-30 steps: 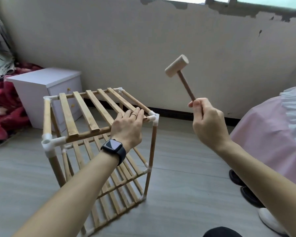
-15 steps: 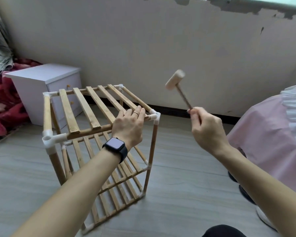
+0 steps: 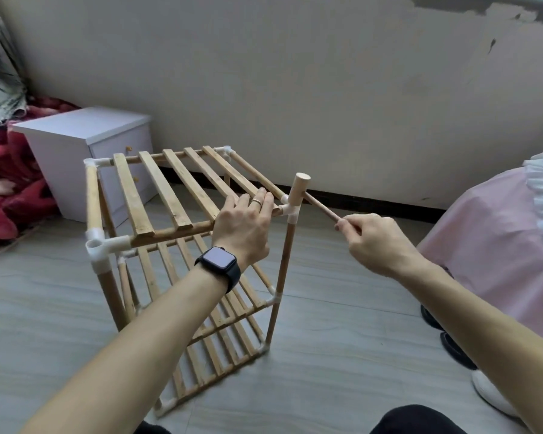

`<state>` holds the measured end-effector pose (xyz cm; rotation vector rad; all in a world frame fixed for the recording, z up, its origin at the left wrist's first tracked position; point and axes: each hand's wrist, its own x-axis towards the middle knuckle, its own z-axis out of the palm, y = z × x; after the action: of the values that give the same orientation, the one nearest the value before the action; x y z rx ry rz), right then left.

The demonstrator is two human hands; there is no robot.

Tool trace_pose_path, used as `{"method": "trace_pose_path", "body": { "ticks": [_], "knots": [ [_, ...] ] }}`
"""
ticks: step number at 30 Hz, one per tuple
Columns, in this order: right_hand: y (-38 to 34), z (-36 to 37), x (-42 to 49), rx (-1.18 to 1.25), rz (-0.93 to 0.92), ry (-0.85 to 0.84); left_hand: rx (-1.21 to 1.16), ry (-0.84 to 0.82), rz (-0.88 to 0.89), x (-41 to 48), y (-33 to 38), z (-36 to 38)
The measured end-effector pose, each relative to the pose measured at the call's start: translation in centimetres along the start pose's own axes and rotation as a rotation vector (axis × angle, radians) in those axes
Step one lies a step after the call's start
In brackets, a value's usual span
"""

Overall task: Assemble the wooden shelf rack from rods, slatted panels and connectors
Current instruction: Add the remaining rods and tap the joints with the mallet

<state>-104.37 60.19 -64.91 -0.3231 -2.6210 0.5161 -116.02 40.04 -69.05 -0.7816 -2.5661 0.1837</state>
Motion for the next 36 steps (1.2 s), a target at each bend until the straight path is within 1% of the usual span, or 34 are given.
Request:
{"method": "trace_pose_path", "body": {
  "ticks": [1, 3, 4, 5, 6, 7, 8, 10, 11, 13, 14, 16, 17, 19, 20, 22, 23, 24, 25, 26, 27, 32, 33, 36],
  "knots": [
    [-0.1, 0.0, -0.1, -0.009, 0.014, 0.011, 0.003, -0.003, 0.003, -0.1, 0.1, 0.0],
    [0.1, -0.4, 0.1, 0.117, 0.037, 0.206, 0.008, -0.001, 0.002, -0.1, 0.1, 0.0],
    [0.1, -0.6, 0.2, 0.156, 0.035, 0.228, 0.009, 0.003, 0.003, 0.0, 0.0, 0.1],
    [0.0, -0.6, 0.3, 0.117, 0.026, 0.154, 0.003, 0.003, 0.005, 0.0, 0.0, 0.1],
    [-0.2, -0.6, 0.2, 0.04, 0.025, 0.029, 0.001, 0.001, 0.006, 0.0, 0.0, 0.1],
    [-0.3, -0.5, 0.2, -0.019, 0.022, -0.029, 0.003, -0.003, 0.005, -0.1, 0.1, 0.1],
    [-0.2, -0.4, 0.1, -0.009, 0.037, 0.014, 0.005, -0.009, 0.007, -0.2, 0.2, 0.0],
    [0.0, -0.6, 0.1, 0.104, 0.044, 0.175, 0.009, -0.003, 0.003, -0.1, 0.2, 0.1],
    [0.0, -0.6, 0.1, 0.102, 0.034, 0.152, 0.008, -0.001, 0.003, -0.1, 0.1, 0.2],
    [-0.2, -0.3, 0.0, -0.015, 0.035, -0.024, 0.001, -0.008, 0.007, -0.1, 0.1, 0.2],
    [0.0, -0.1, -0.2, -0.009, 0.041, -0.009, 0.007, -0.013, 0.009, -0.2, 0.2, 0.2],
    [0.3, -0.1, -0.2, 0.095, 0.054, 0.149, 0.023, -0.001, 0.009, -0.2, 0.2, 0.3],
    [0.3, -0.2, -0.2, 0.108, 0.051, 0.143, 0.023, 0.003, 0.009, -0.1, 0.2, 0.3],
    [0.2, 0.1, -0.2, 0.01, 0.057, -0.014, 0.01, 0.004, 0.013, -0.1, 0.2, 0.3],
    [0.2, 0.3, -0.2, 0.002, 0.063, 0.001, 0.013, 0.006, 0.014, -0.1, 0.3, 0.3],
    [0.4, 0.2, -0.3, 0.119, 0.059, 0.174, 0.02, 0.016, 0.012, -0.1, 0.4, 0.5],
    [0.3, 0.2, -0.3, 0.137, 0.056, 0.174, 0.019, 0.021, 0.013, 0.0, 0.3, 0.6],
    [0.2, 0.3, -0.3, 0.077, 0.054, 0.085, 0.013, 0.027, 0.017, 0.0, 0.3, 0.7],
    [0.0, 0.5, -0.2, -0.02, 0.061, -0.045, 0.008, 0.034, 0.022, 0.0, 0.2, 0.8],
    [0.0, 0.6, 0.1, -0.085, 0.085, -0.12, 0.003, 0.042, 0.029, 0.1, 0.2, 0.8],
    [0.0, 0.5, 0.3, -0.085, 0.111, -0.123, -0.005, 0.048, 0.038, 0.0, 0.1, 0.7],
    [-0.4, 0.7, 1.9, 0.132, 0.162, 0.068, -0.085, 0.085, 0.108, -0.2, -0.6, 0.5],
    [-0.7, 1.1, 2.0, 0.165, 0.174, 0.08, -0.108, 0.095, 0.123, -0.4, -0.9, 0.4],
    [-1.6, 2.3, 2.3, 0.255, 0.2, 0.039, -0.171, 0.126, 0.171, -0.9, -2.4, 0.2]
  ]
}}
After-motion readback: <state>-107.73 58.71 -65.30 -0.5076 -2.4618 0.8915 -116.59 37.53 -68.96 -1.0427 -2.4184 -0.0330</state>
